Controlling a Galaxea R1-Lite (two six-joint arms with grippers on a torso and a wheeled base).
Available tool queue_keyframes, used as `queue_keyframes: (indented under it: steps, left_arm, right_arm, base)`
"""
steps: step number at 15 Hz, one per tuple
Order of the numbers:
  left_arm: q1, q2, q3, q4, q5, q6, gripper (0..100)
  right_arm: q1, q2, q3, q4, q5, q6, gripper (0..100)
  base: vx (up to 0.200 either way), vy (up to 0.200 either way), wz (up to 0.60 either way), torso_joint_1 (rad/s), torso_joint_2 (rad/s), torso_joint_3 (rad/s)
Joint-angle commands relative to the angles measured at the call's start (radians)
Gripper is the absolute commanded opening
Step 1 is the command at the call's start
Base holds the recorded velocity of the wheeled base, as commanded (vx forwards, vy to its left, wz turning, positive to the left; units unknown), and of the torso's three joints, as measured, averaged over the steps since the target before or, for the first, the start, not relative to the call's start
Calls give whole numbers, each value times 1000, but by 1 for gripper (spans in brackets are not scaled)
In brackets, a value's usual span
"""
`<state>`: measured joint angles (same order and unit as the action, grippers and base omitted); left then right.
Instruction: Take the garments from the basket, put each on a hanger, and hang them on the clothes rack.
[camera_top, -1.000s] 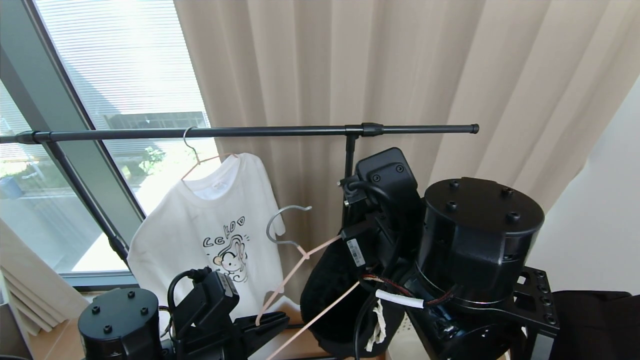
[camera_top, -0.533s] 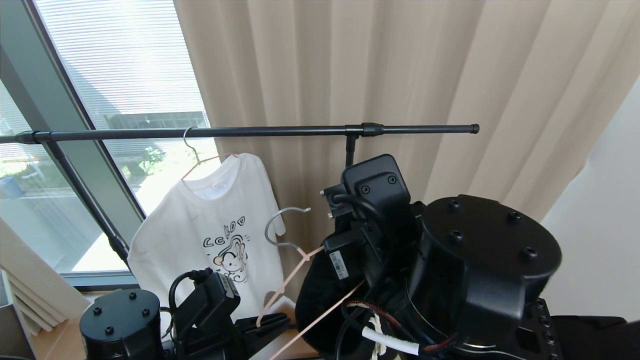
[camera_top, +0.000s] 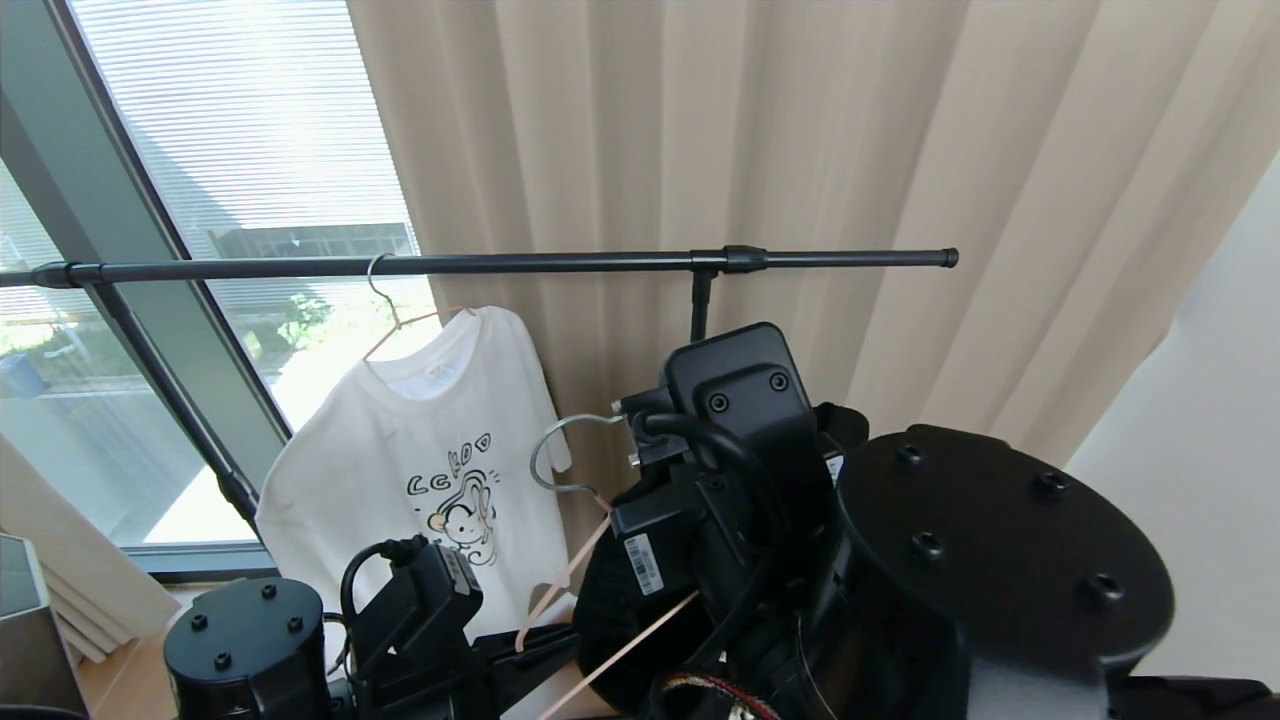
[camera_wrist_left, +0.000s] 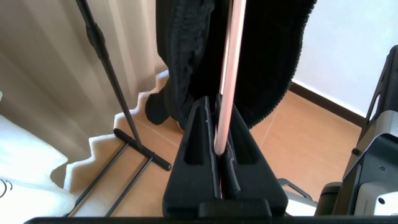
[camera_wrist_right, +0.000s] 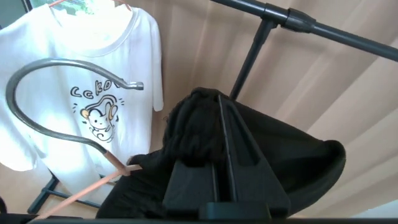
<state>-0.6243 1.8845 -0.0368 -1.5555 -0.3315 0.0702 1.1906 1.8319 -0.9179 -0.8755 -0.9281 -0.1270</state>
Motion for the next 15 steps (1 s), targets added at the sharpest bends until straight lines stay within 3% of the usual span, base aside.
queue_keyframes:
  steps: [1, 2, 7, 15]
  left_arm:
    - [0, 4, 3, -5, 0, 0, 0]
    - [0, 4, 5, -9, 0, 0, 0]
    - [-5, 2, 18, -15, 20, 0, 0]
    - [-12, -2, 18, -15, 20, 0, 0]
  right_arm:
    - [3, -5, -1, 0, 0, 1, 0]
    - [3, -8, -1, 0, 0, 1, 100]
    - [-86, -45, -16, 0, 3, -2, 100]
    - [-98, 21, -33, -2, 5, 3, 100]
  base:
    - [0, 0, 0, 0, 0, 0]
    - [0, 0, 0, 0, 0, 0]
    - [0, 0, 0, 0, 0, 0]
    - [0, 0, 0, 0, 0, 0]
